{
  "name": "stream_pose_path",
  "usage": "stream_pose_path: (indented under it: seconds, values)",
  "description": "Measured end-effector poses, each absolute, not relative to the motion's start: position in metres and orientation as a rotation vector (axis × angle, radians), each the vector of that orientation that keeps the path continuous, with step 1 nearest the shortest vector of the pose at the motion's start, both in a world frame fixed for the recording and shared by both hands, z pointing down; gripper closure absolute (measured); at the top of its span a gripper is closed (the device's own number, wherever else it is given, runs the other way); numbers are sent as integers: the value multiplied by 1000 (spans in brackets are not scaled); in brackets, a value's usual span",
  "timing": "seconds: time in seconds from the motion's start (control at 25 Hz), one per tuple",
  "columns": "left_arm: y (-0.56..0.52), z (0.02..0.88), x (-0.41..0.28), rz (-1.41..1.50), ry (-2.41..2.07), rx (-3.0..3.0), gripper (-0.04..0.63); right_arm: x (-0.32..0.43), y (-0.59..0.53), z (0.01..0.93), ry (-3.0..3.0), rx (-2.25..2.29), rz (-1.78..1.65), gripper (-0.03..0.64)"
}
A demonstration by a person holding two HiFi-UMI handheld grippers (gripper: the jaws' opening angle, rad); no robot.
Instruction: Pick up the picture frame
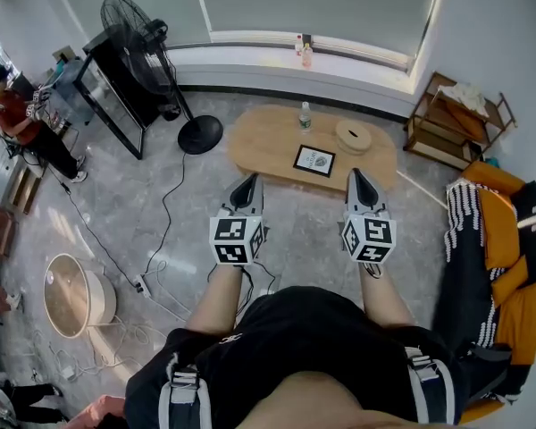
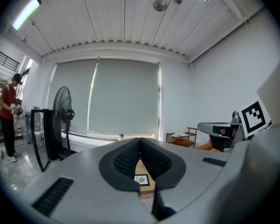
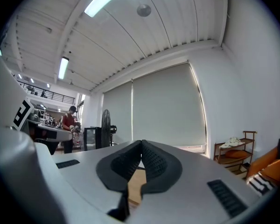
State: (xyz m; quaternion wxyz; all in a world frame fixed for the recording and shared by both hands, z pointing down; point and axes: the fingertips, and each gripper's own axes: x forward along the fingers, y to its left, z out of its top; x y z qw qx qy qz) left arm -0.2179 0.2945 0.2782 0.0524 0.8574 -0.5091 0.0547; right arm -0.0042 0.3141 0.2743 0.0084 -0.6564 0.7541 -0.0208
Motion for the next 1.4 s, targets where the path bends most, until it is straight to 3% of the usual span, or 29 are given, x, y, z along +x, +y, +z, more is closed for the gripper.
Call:
stream_pose_path:
  seconds: [0.64, 0.96, 1.4]
  values:
    - [290, 298, -286, 125, -1515, 2649, 574, -71, 320, 290, 2317, -2096, -12, 600]
    - [226, 308, -256, 166, -1578, 2620, 574, -38, 240, 301, 2344, -2038, -42, 600]
    - [51, 301, -177, 257, -1659, 2576, 574, 34, 48, 304, 2414, -1936, -102, 600]
